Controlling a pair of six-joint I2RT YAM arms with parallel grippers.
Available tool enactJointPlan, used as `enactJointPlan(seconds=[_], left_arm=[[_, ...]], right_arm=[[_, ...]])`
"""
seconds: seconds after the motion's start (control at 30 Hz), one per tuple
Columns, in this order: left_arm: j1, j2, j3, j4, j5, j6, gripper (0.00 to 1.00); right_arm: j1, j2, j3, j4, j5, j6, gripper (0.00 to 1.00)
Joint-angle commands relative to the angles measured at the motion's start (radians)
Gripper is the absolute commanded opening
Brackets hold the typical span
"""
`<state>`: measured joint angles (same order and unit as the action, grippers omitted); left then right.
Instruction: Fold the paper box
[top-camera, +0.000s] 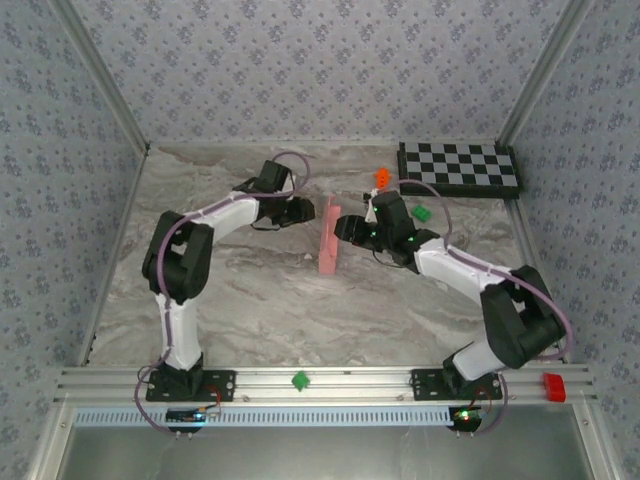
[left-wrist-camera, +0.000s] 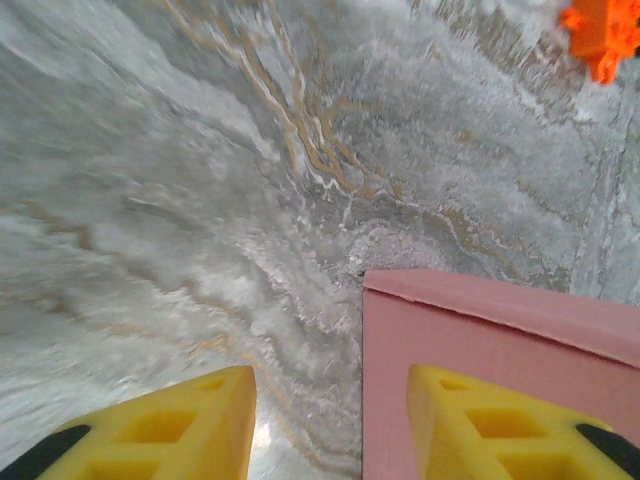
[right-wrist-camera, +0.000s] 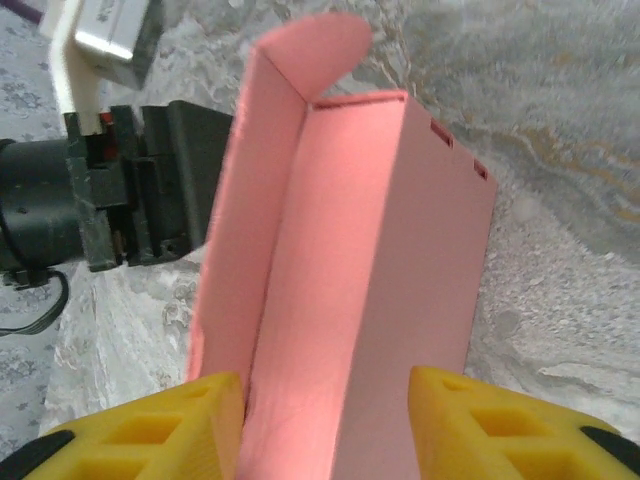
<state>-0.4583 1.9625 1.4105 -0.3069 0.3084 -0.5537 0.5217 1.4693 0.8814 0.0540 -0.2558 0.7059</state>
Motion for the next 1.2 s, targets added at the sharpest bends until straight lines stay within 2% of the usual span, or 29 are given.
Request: enactJointPlan(seconds=[0.0,0.07,0.2,0.43,0.53,0.67,0.8,1.17], left_arm=[[-0.014,-0.157,-0.028,-0.045,-0.165,0.040,0.47],[-0.041,-0.219,-0.052,-0.062,-0.247,0.056,0.50],[-0.122,-0.280,-0.008,-0.200,-0.417,0.077,0.65],[-0.276,-0.212,0.153,-0.404,-0.548,0.082,0.78],[-0.313,-0.122,0.253,-0.496,-0.574,0.078,0.81],[-0.357,-0.063,0.298,-0.498,-0.586,0.077,0.83],[-0.364,0.005,0.362,-0.543,-0.593,0.075,0.84],[-0.382,0.090,0.383,-0.520,-0.557,0.089,0.80]], right_arm=[[-0.019,-0.064,0.010,-0.118,0.049,-0.068,0.50],[-0.031,-0.089,0.010,-0.183,0.085,-0.131,0.50],[-0.066,-0.158,-0.036,-0.261,0.106,-0.163,0.51],[-0.131,-0.293,-0.111,-0.362,0.139,-0.199,0.52],[-0.153,-0.345,-0.148,-0.379,0.136,-0.204,0.53],[-0.170,-0.403,-0.188,-0.385,0.136,-0.204,0.53],[-0.181,-0.429,-0.206,-0.390,0.130,-0.203,0.53],[-0.188,-0.423,-0.230,-0.364,0.126,-0.191,0.54]])
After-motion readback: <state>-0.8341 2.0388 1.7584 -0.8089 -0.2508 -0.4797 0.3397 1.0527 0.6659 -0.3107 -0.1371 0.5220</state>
